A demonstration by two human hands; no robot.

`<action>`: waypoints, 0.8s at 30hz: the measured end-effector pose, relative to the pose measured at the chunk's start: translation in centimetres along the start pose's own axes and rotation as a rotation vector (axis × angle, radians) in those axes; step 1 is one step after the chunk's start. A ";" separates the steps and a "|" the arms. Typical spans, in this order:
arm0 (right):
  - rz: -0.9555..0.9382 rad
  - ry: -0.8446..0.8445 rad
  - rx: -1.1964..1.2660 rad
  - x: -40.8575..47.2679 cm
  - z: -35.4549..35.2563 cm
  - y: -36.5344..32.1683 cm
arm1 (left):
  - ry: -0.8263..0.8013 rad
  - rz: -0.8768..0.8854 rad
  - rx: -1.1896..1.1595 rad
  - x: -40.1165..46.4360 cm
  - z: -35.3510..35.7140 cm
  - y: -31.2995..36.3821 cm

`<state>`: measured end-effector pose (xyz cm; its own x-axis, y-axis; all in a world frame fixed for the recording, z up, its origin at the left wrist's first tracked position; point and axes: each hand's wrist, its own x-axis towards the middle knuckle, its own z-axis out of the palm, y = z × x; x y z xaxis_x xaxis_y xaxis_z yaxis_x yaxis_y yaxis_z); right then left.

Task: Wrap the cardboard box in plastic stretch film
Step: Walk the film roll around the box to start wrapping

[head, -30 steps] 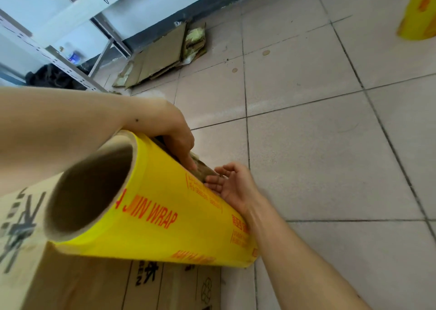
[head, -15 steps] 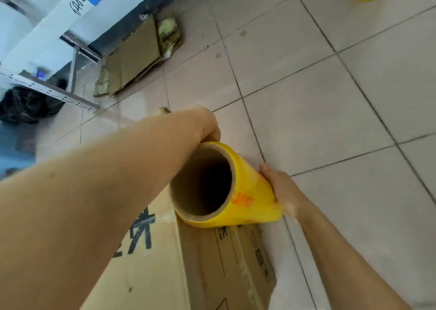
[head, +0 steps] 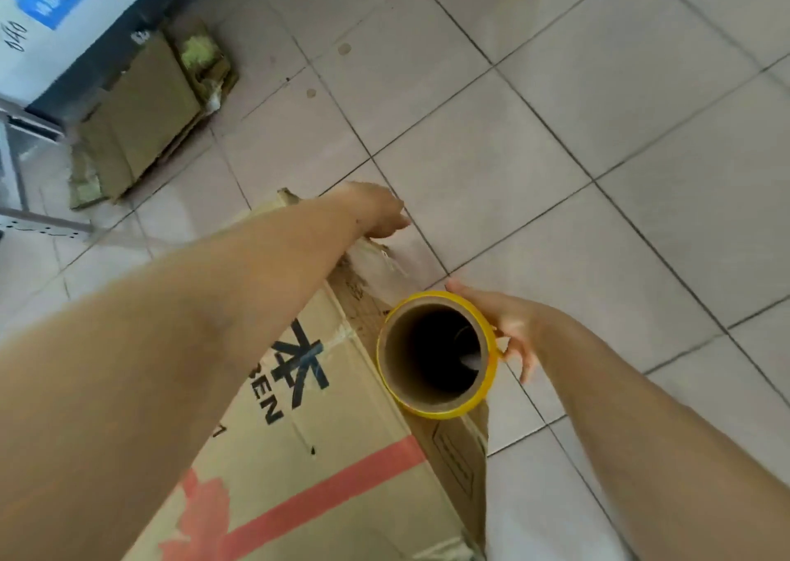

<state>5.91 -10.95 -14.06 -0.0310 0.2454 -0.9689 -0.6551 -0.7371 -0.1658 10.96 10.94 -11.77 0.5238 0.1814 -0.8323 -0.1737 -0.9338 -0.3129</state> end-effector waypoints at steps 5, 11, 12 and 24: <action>-0.013 0.018 0.078 -1.3 0.2 2.5 | -0.437 0.125 0.059 -0.9 3.0 3.7; -0.174 0.108 0.217 -2.7 -0.4 6.3 | -0.439 0.126 0.092 -2.0 4.7 3.3; -0.149 0.129 0.171 -3.4 -0.5 6.3 | -0.437 0.126 0.098 -1.7 5.0 3.3; 0.095 0.039 0.067 -7.6 1.2 7.6 | -0.371 0.052 -0.001 -2.9 4.8 3.7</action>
<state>0.22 -17.68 -7.77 -0.0663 0.1507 -0.9864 -0.7000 -0.7115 -0.0616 4.80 8.47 -12.75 0.1765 0.2328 -0.9564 -0.1915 -0.9449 -0.2654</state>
